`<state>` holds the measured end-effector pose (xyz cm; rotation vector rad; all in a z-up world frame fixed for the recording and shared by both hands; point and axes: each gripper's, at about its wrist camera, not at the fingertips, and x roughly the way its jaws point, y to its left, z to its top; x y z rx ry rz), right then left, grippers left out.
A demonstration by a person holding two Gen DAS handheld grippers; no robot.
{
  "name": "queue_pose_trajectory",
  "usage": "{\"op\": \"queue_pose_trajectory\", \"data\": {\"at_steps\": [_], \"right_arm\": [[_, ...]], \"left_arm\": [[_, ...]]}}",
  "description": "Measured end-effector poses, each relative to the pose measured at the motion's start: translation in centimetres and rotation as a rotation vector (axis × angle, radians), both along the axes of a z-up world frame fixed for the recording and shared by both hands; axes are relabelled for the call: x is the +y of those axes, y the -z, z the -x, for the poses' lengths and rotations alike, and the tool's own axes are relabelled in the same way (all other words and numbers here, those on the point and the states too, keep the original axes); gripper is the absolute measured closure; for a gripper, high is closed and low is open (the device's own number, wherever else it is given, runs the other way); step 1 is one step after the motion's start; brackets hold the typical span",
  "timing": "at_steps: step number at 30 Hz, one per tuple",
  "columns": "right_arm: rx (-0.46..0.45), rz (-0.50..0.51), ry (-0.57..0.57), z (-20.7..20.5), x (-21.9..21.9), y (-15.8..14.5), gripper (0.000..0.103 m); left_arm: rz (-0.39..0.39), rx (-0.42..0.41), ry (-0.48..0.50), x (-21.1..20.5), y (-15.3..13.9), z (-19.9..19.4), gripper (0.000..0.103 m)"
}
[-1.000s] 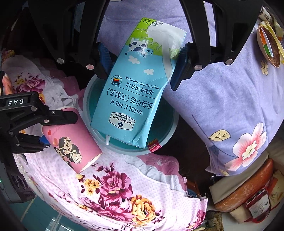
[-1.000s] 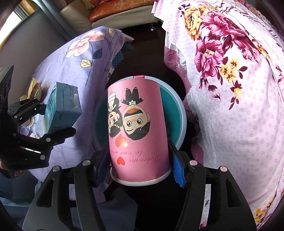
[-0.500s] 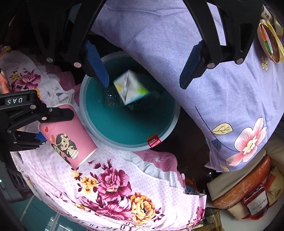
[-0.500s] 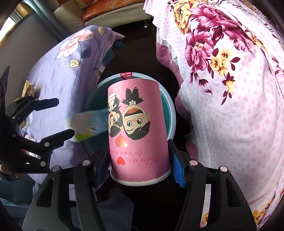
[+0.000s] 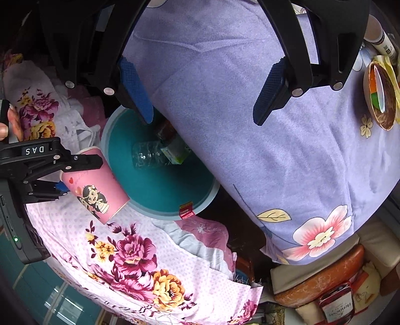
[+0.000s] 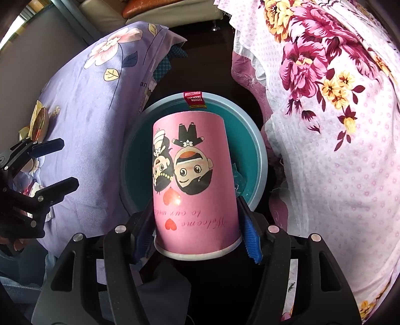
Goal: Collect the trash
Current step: 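Move both open tools back over the table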
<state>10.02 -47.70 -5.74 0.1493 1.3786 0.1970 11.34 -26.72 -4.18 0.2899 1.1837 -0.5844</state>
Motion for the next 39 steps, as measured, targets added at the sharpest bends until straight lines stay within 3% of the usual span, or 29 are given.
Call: {"op": "queue_pose_trajectory", "data": {"at_steps": [5,9,15,31,39], "right_arm": [[0.011,0.004,-0.020,-0.3,1.3,0.1,0.037],[0.009,0.014,-0.022,-0.3,2.2,-0.3,0.027],[0.011,0.020,-0.027,-0.3,3.5,-0.9,0.022],[-0.010,0.031,-0.131,0.5,10.6,-3.1,0.021],[-0.030,0.030,-0.189,0.6,15.9,-4.4,0.021]], "left_arm": [[0.012,-0.005,-0.027,1.8,-0.5,0.1,0.020],[0.019,-0.009,-0.043,3.0,-0.9,0.6,0.020],[0.027,-0.014,-0.075,5.2,-1.3,1.6,0.020],[0.049,-0.033,-0.188,13.0,-2.2,4.2,0.020],[0.053,-0.055,-0.276,18.9,-3.1,5.4,0.020]]}}
